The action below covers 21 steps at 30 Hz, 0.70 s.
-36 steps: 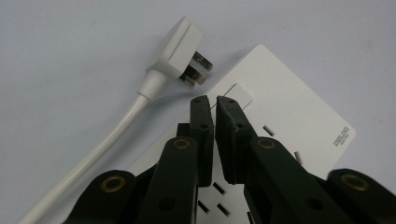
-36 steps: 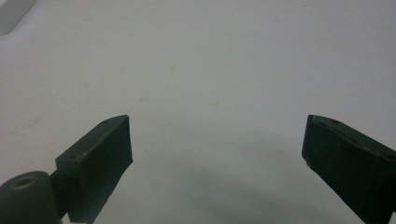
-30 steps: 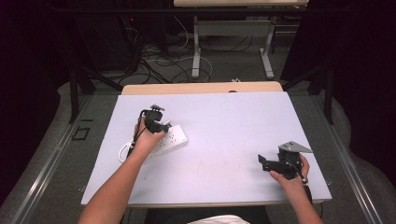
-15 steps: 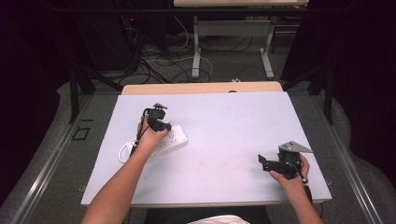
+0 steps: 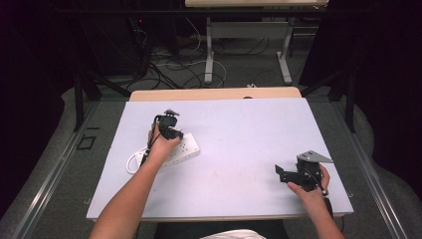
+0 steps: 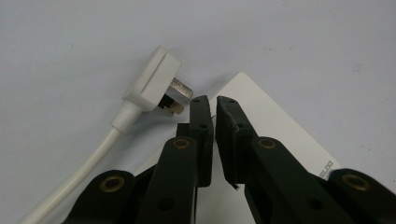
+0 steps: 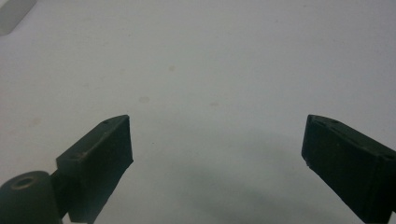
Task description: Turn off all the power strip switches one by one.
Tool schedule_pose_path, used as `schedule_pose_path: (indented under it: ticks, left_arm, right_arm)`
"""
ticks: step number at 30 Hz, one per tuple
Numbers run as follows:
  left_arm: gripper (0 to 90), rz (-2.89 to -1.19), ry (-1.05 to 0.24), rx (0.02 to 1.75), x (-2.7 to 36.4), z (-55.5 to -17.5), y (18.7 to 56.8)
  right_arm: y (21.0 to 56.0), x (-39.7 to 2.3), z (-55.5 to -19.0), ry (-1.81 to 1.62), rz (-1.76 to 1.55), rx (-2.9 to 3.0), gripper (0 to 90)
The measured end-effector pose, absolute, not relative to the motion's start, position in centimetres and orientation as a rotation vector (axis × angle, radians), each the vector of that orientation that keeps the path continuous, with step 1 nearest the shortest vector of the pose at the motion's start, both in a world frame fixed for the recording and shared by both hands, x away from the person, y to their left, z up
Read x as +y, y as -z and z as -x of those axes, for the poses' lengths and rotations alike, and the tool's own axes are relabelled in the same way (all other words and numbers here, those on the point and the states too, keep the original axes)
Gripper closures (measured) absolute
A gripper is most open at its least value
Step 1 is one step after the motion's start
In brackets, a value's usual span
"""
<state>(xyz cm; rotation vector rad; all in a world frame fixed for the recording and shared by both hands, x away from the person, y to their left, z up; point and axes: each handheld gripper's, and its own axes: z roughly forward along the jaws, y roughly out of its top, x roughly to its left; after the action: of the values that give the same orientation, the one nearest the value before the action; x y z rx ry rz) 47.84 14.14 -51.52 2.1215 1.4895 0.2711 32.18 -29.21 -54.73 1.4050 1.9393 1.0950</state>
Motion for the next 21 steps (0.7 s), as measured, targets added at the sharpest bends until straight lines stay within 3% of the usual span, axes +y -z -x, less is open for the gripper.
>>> schedule_pose_path:
  ticks: [21]
  left_arm:
    - [85.5,-2.109,-0.269,1.498,13.69,-48.08,51.62]
  right_arm:
    - [54.75,-29.18,-32.19,-1.094,-1.408,1.943,8.1]
